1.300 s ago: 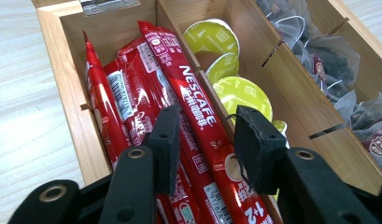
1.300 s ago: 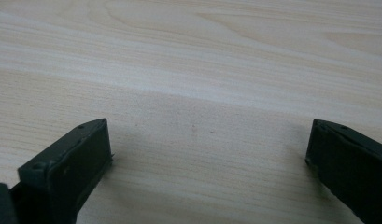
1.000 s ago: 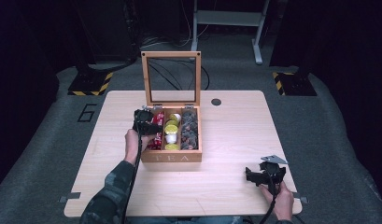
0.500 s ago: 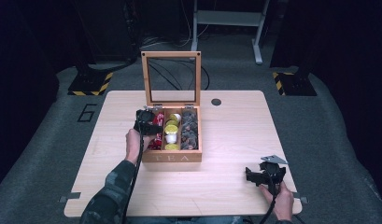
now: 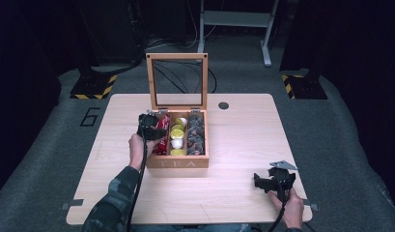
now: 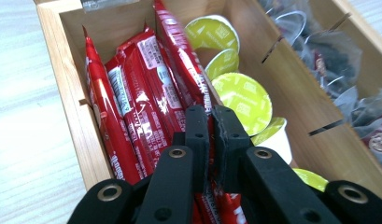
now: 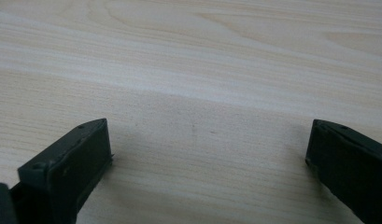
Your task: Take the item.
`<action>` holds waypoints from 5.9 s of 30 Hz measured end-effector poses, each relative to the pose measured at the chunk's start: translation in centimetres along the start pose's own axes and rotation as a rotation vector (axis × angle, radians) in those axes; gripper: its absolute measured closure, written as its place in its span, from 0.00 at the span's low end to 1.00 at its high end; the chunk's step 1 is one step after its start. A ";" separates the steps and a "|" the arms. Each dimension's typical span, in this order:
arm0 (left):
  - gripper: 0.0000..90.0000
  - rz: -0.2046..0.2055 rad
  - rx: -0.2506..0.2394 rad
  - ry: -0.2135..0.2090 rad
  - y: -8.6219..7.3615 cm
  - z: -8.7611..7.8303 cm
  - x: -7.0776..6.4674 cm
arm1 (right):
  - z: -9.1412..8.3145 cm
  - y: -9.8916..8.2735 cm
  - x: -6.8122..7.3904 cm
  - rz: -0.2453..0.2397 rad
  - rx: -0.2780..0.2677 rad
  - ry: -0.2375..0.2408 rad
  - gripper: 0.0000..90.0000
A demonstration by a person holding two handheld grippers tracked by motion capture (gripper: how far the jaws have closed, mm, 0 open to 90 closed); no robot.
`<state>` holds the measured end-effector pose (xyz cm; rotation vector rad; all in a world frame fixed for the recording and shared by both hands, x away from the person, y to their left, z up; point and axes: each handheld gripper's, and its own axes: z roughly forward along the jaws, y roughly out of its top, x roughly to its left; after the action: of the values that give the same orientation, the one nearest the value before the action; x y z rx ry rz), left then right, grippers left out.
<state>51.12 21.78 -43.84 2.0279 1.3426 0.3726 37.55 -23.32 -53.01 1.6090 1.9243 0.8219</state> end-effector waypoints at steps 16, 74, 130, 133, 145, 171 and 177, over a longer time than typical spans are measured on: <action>0.94 0.014 -0.054 -0.025 0.3 -1.9 0.3 | 0.0 0.0 0.0 0.000 0.000 0.000 0.00; 0.95 -0.021 -0.227 0.024 -1.8 -12.3 4.3 | 0.0 0.0 0.0 0.000 0.000 0.000 0.00; 0.94 -0.151 -0.138 0.129 -9.5 -10.8 10.6 | 0.0 0.0 0.0 0.000 0.000 0.000 0.00; 0.94 -0.160 -0.124 0.128 -9.8 -10.3 10.8 | 0.0 0.0 0.0 0.000 0.000 0.000 0.00; 0.94 -0.181 -0.065 0.122 -10.9 -8.2 11.9 | 0.0 0.0 0.0 0.000 0.000 0.000 0.00; 0.94 -0.193 -0.039 0.151 -11.2 -6.0 12.8 | 0.0 0.0 0.0 -0.001 0.000 -0.001 0.00; 0.93 -0.199 -0.031 0.144 -11.2 -5.5 13.0 | 0.0 0.0 0.0 0.000 0.000 -0.001 0.00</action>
<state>45.72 38.18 -48.83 1.8511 1.6003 0.4524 37.55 -23.32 -53.01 1.6085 1.9243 0.8212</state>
